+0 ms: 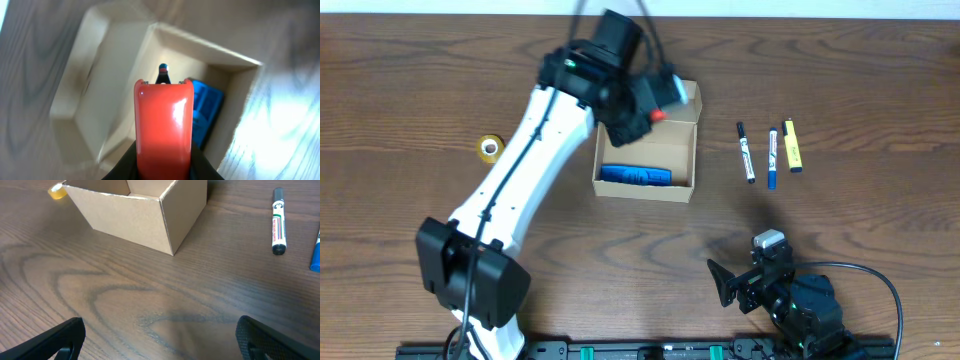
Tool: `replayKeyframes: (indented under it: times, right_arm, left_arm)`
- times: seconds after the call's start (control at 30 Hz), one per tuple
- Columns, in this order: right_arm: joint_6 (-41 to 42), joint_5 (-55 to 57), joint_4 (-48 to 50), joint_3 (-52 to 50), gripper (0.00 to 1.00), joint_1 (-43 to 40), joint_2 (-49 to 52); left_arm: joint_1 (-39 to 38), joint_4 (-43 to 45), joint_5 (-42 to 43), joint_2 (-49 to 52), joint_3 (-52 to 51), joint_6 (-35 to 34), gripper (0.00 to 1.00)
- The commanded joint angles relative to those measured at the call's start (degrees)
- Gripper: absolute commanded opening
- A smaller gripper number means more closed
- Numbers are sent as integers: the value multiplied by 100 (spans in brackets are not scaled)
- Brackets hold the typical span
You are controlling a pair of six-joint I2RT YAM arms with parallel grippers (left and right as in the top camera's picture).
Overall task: Pack container
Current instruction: 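Carry the red stapler into the box and release it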
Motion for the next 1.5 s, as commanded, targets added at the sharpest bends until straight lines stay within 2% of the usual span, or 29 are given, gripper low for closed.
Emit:
replayKeyframes:
  times: [0.0, 0.2, 0.4, 0.5, 0.83, 1.2, 1.27, 1.4, 1.47]
  right_arm:
    - [-83, 17, -2, -17, 99, 48, -39]
    - [-83, 17, -2, -17, 99, 48, -39]
    - [-83, 17, -2, -17, 99, 48, -39]
    - [-83, 17, -2, -17, 99, 48, -39]
    - [-83, 17, -2, -17, 99, 48, -39]
    - [-83, 17, -2, -17, 99, 48, -39]
    - [-83, 17, -2, -17, 99, 48, -39]
    - [-83, 17, -2, -17, 99, 48, -39]
    - [-83, 17, -2, -17, 99, 48, -39]
  left_arm:
    - [-28, -140, 133, 173, 35, 1320, 9]
    - [52, -149, 173, 544, 35, 1690, 16]
    - [85, 55, 149, 949, 35, 2103, 10]
    - [85, 63, 146, 1115, 33, 2337, 11]
    - [87, 289, -761, 1714, 35, 2463, 11]
    - [125, 520, -1049, 2100, 35, 2494, 12]
    - [133, 601, -1054, 2120, 35, 2439, 14]
    - [133, 686, -1054, 2129, 35, 2389, 25]
    - [133, 682, -1054, 2129, 35, 2385, 38]
